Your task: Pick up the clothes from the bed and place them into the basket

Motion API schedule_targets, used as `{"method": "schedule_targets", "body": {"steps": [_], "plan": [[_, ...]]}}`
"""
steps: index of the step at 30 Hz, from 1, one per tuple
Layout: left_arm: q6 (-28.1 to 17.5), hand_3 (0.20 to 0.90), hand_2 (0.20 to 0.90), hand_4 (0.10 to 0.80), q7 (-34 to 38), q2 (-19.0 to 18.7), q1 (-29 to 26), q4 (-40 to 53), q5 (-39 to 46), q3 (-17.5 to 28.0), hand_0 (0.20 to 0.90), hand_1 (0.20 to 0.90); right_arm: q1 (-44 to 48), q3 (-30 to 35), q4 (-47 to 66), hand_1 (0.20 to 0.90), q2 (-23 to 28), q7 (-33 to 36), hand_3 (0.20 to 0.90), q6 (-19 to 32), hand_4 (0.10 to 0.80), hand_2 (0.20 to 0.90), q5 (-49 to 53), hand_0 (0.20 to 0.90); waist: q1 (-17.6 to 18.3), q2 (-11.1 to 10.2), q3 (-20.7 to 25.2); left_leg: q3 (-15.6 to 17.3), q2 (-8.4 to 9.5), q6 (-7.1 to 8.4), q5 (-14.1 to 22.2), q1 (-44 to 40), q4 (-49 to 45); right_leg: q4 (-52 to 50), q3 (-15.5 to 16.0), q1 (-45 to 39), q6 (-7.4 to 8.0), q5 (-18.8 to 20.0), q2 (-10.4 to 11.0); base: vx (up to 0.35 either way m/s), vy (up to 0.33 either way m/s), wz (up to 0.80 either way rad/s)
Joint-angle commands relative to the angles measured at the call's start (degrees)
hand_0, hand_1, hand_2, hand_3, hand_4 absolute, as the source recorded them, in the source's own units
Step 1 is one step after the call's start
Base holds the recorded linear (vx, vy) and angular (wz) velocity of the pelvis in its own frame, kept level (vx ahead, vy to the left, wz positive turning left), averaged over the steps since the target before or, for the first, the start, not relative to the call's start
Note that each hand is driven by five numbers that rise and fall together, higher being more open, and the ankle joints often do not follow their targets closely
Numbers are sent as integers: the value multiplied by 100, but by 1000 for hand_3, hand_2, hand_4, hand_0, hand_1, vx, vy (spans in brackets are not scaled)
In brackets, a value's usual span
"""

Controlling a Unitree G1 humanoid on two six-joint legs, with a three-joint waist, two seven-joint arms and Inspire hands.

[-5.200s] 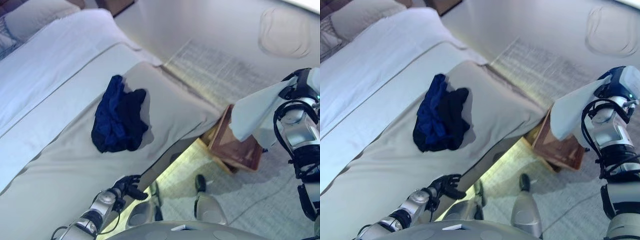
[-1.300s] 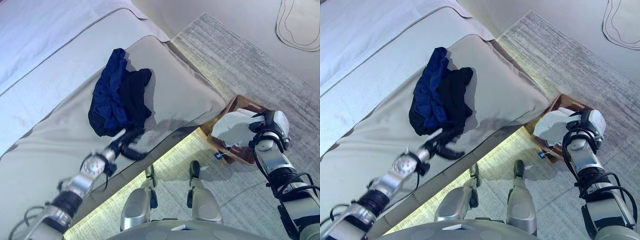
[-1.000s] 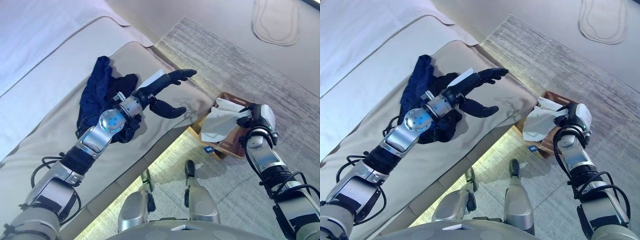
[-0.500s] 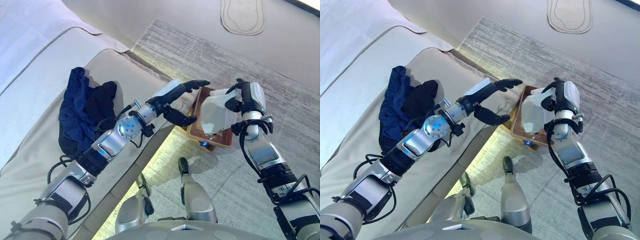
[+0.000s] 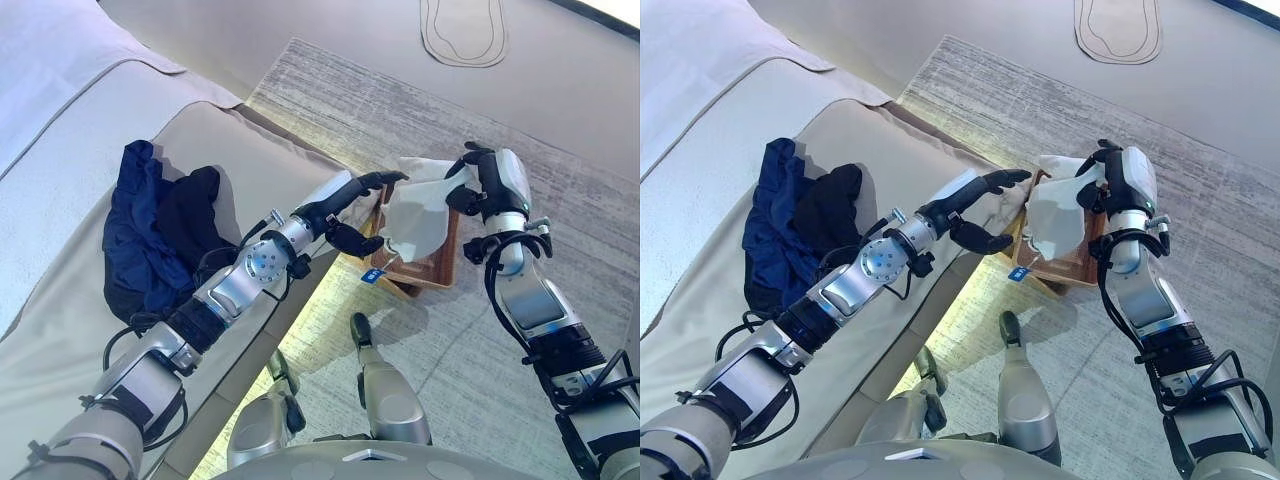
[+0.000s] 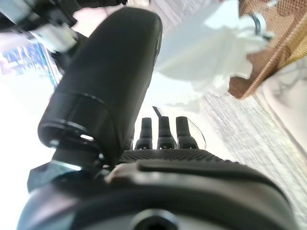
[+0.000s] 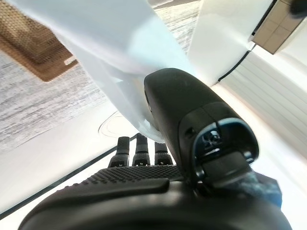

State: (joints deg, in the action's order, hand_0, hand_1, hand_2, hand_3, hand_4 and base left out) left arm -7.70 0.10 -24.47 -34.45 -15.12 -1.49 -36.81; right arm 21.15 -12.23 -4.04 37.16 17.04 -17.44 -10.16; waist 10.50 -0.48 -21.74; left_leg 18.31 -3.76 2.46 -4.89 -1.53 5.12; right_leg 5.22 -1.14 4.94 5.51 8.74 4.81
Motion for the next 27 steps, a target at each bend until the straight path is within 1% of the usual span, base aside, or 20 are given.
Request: {"method": "schedule_targets", "body": {"steps": [1,4,7,14,17,19,21,24,27], "plan": [[-333,900,900,800,880,333,-566,-110,-51,118,900,900,705,99,599,900,396,142,900,526,800,900,-27,900,35,-173,506,-312,34,-109,721,-10,-21,-284,212,6,35,-581,-174,-4,-12,-3],[-314,900,900,800,1038,415,-608,-82,-213,209,900,900,645,155,790,900,351,72,900,607,800,900,122,900,52,-205,470,-311,20,-107,707,28,-19,-307,204,48,27,-589,-185,-19,-14,-5],[-227,900,900,800,1152,539,-692,-55,-350,176,900,900,663,172,938,900,292,24,900,663,800,900,262,900,75,-245,418,-345,13,-104,696,85,-15,-333,166,114,21,-588,-205,-34,-20,-1],[-104,900,900,800,1395,720,-831,-84,-291,121,900,900,735,129,1303,900,253,-91,900,731,800,900,450,900,161,-318,338,-367,-24,-106,697,120,-14,-346,24,185,8,-585,-257,0,0,-7],[-118,900,900,800,1246,802,-841,-115,-146,84,900,900,722,150,1441,900,237,-154,900,789,800,900,441,900,197,-337,328,-349,-41,-102,698,124,-12,-341,-17,203,10,-573,-269,7,-1,-6],[-82,900,900,800,1022,899,-819,-49,35,31,900,900,713,166,1597,900,241,-178,900,799,800,900,428,900,232,-350,329,-325,-49,-98,706,114,-16,-322,-39,206,16,-559,-267,0,0,0],[-22,900,900,800,964,949,-798,-19,116,4,900,900,752,134,1643,900,235,-155,900,827,800,900,412,900,247,-351,319,-308,-58,-93,709,108,-17,-303,-38,214,17,-539,-267,10,3,-7],[205,900,900,800,1061,1058,-852,-83,-43,-111,900,900,958,69,1753,900,287,-117,900,886,800,900,526,900,306,-348,291,-271,-68,-96,711,110,-16,-287,-89,236,10,-531,-290,-2,21,-13],[274,900,900,800,1161,1082,-983,-292,-67,-183,900,900,1103,93,1976,900,354,-167,900,909,800,900,685,900,373,-344,279,-254,-67,-93,709,135,-12,-299,-147,271,6,-544,-312,-5,18,-4]]}}
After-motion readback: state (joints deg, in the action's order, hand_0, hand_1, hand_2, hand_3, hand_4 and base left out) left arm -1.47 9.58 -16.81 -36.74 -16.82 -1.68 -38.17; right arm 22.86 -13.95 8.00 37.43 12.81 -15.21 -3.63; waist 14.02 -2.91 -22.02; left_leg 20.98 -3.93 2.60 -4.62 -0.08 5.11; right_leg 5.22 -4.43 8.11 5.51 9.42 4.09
